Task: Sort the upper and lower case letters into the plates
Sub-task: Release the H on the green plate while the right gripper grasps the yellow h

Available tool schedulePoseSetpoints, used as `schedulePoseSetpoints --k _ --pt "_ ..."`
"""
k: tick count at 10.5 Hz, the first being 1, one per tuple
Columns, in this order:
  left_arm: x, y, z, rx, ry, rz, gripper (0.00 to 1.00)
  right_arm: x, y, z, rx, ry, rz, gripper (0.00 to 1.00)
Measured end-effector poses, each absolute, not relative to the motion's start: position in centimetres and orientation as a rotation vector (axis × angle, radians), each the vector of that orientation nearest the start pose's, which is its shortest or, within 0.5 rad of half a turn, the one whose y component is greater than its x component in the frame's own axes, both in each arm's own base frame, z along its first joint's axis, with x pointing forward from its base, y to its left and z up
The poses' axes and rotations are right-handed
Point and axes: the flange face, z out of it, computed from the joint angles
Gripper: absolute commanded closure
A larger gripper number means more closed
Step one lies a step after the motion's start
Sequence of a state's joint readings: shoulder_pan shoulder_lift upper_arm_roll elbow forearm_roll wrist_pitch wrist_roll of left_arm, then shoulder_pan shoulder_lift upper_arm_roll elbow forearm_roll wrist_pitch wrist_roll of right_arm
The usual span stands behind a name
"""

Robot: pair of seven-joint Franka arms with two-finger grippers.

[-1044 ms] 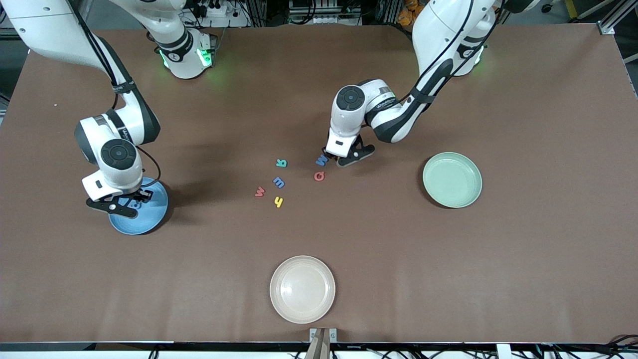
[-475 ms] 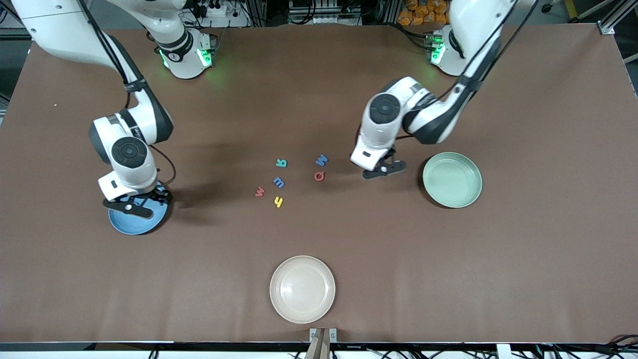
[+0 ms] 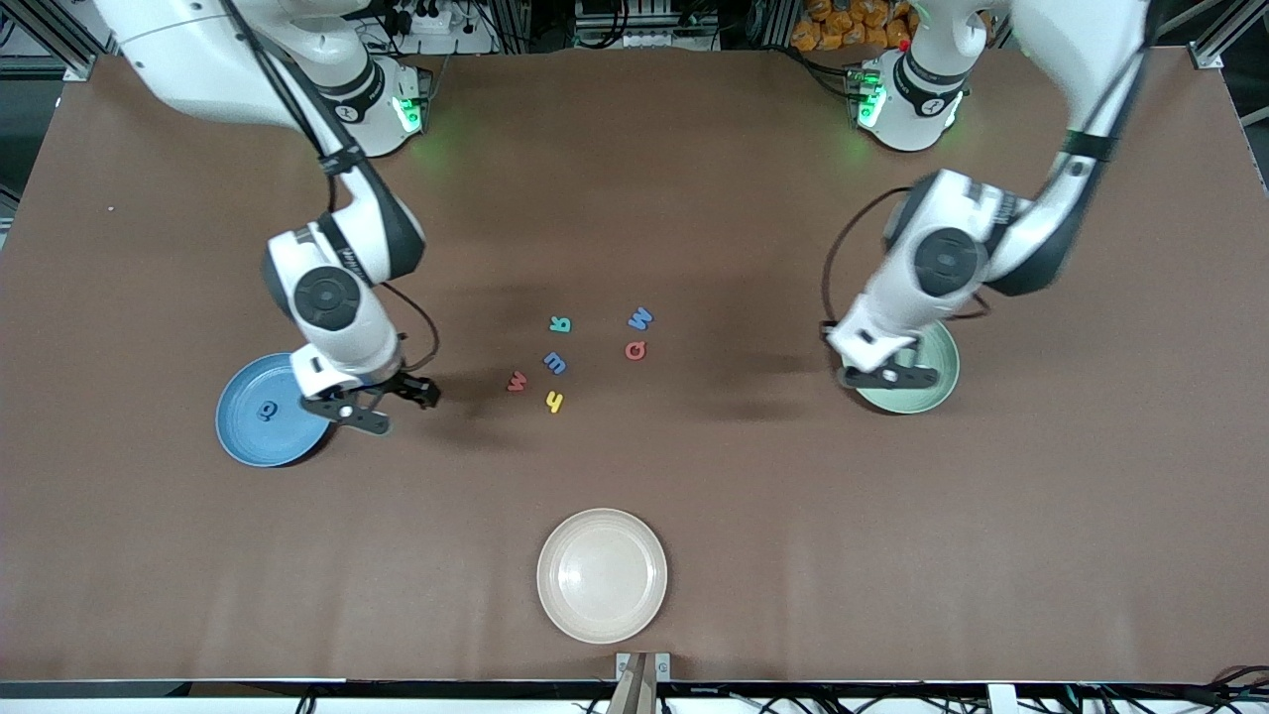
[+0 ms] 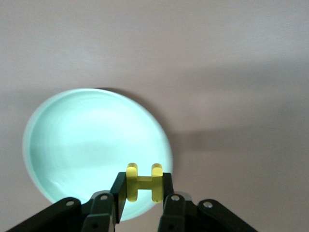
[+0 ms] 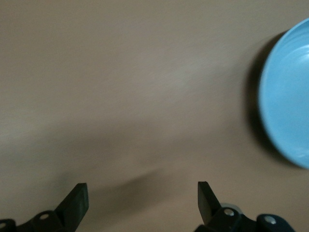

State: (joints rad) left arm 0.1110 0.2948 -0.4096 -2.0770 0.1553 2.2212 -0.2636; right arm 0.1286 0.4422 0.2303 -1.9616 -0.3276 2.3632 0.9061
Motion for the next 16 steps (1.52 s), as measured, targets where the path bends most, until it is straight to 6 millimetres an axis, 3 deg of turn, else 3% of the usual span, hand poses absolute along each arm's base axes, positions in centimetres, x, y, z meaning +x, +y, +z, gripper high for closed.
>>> schedulePoseSetpoints --k 1,2,3,4,7,9,12,14,16 --pt "55.1 -13.2 28.3 -3.102 0.240 0.180 1.00 57.3 22.9 24.3 -3.179 0.576 -0.114 0.00" --pt "55.0 -11.9 27.6 -3.111 0.258 0.166 0.85 56.8 24.8 23.2 -3.147 0.611 -0.121 0.00" --pt "54.6 -12.0 27.0 -3.116 0.268 0.156 0.64 56.5 26.2 22.1 -3.116 0.643 -0.122 0.00" --pt "54.1 -12.6 26.6 -3.120 0.280 0.157 0.01 56.6 27.6 21.5 -3.083 0.677 -0.116 0.00" --pt "53.7 -13.2 26.3 -3.136 0.277 0.158 0.00 58.4 32.6 22.5 -2.974 0.758 -0.087 0.00" --pt "53.6 -13.5 26.1 -3.139 0.266 0.153 0.00 58.0 36.0 22.5 -2.945 0.758 -0.046 0.00" --pt "53.2 -14.5 26.1 -3.162 0.208 0.160 0.00 56.5 38.8 19.3 -2.972 0.734 0.010 0.00" --pt "52.2 -18.0 26.2 -3.183 0.085 0.171 0.00 56.3 38.5 18.0 -3.002 0.745 0.047 0.00" --pt "50.7 -22.8 26.5 -3.195 -0.038 0.176 0.00 56.9 38.0 18.2 -3.006 0.760 0.044 0.00"
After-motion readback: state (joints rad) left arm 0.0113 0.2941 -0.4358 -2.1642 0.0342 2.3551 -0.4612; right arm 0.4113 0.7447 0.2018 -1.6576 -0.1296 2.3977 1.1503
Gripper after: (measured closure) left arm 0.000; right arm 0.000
